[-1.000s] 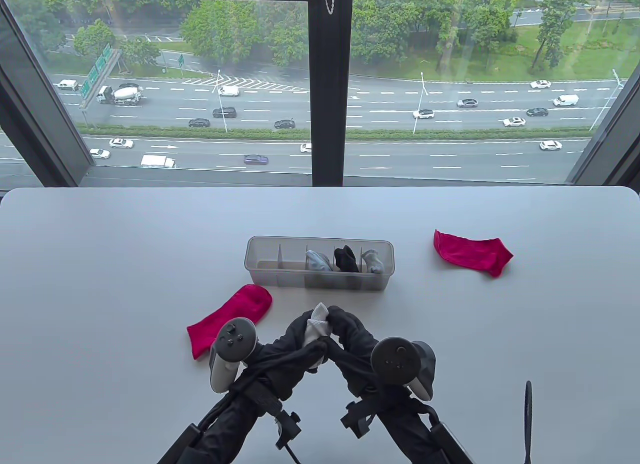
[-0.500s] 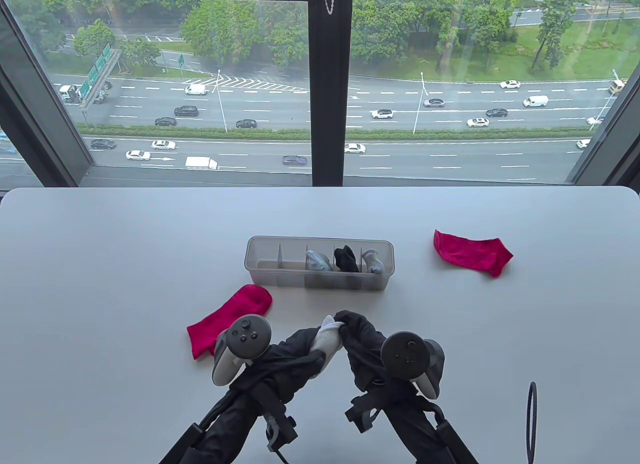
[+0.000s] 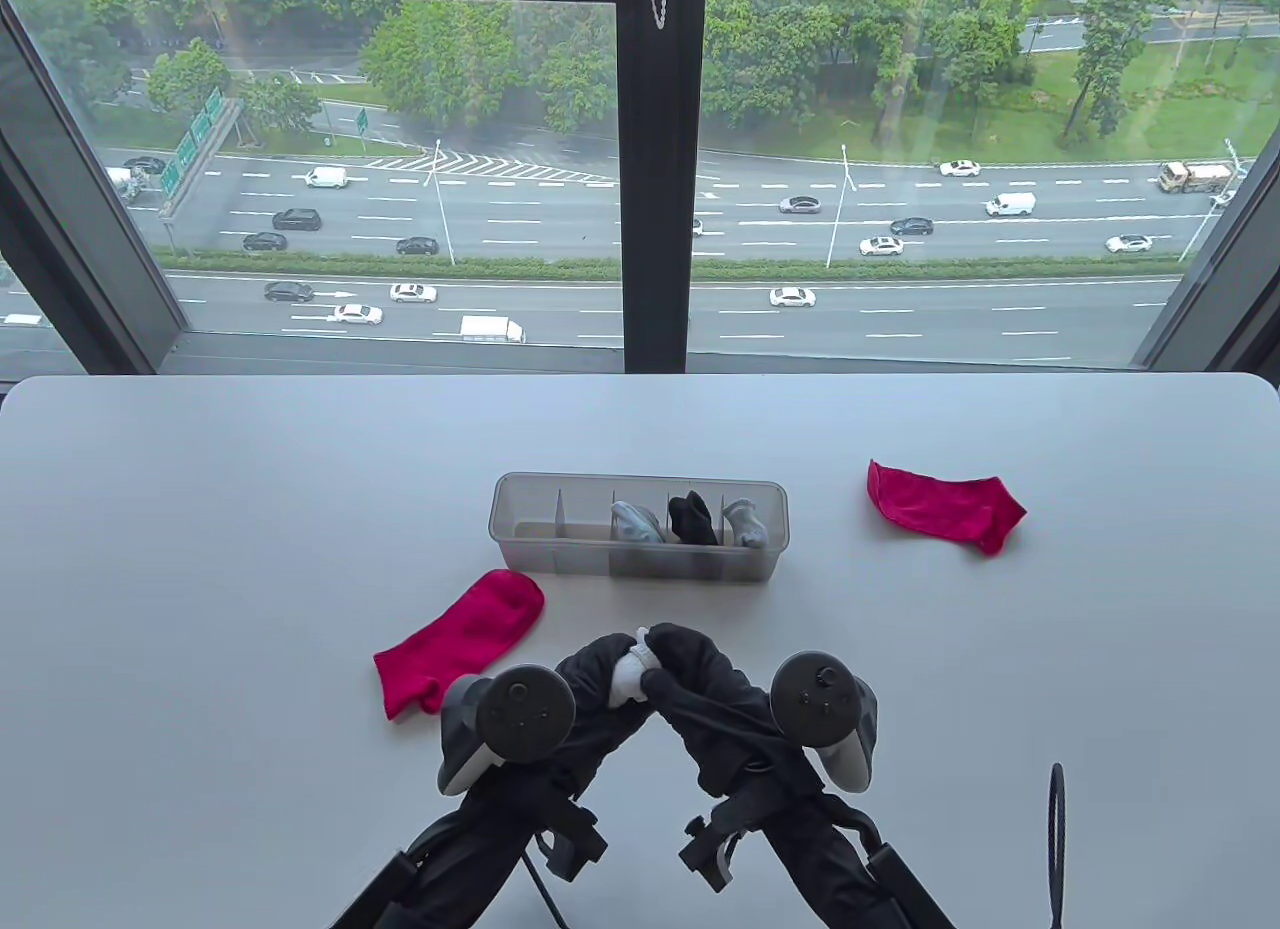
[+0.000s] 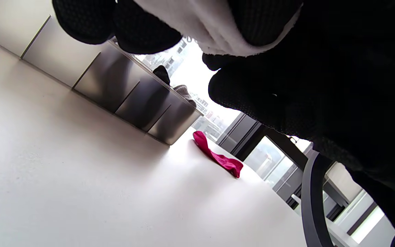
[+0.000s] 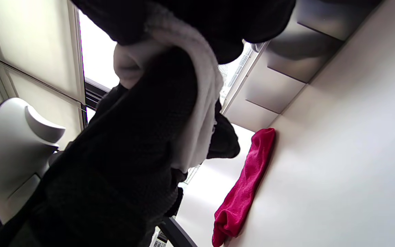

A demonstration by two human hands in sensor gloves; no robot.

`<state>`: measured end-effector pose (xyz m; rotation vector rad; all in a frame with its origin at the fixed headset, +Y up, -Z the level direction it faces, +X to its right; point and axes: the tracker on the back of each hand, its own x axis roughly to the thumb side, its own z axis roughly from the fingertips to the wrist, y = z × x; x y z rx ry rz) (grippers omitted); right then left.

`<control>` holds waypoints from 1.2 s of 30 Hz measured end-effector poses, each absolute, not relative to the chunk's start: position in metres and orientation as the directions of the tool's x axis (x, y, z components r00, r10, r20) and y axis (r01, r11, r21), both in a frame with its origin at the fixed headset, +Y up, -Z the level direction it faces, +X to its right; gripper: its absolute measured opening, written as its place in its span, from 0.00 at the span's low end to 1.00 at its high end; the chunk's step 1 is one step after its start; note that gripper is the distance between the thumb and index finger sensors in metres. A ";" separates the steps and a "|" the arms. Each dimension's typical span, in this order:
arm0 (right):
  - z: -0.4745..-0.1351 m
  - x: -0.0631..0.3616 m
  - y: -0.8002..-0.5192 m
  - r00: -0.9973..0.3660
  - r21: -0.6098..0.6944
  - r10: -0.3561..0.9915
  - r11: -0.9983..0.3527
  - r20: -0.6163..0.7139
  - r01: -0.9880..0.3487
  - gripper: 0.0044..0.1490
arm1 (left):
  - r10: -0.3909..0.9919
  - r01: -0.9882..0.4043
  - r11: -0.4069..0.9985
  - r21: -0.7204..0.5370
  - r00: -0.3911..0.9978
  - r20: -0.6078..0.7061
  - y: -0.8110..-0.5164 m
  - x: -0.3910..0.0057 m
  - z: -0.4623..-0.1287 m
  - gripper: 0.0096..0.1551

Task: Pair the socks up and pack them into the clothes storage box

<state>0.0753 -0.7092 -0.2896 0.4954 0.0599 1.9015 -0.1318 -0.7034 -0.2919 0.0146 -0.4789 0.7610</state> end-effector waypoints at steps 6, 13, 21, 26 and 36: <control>-0.297 0.097 -0.714 -0.503 0.061 0.803 -0.548 0.321 -0.835 0.28 | 0.697 -0.713 0.678 -0.180 0.546 0.464 -0.700 -0.132 -0.291 0.33; -0.296 0.093 -0.711 -0.473 0.096 0.813 -0.530 0.338 -0.842 0.34 | 0.712 -0.723 0.679 -0.126 0.607 0.353 -0.699 -0.141 -0.293 0.27; -0.292 0.070 -0.733 -0.393 0.272 0.891 -0.446 0.229 -0.853 0.44 | 0.884 -0.877 0.424 -0.225 0.346 0.316 -0.703 -0.142 -0.296 0.31; -0.301 0.089 -0.724 -0.459 0.169 0.845 -0.512 0.275 -0.842 0.26 | 0.922 -0.864 0.349 -0.363 0.246 0.299 -0.701 -0.144 -0.300 0.30; -0.299 0.084 -0.715 -0.483 0.212 0.808 -0.566 0.337 -0.797 0.27 | 0.928 -0.841 0.372 -0.393 0.320 0.192 -0.704 -0.148 -0.303 0.39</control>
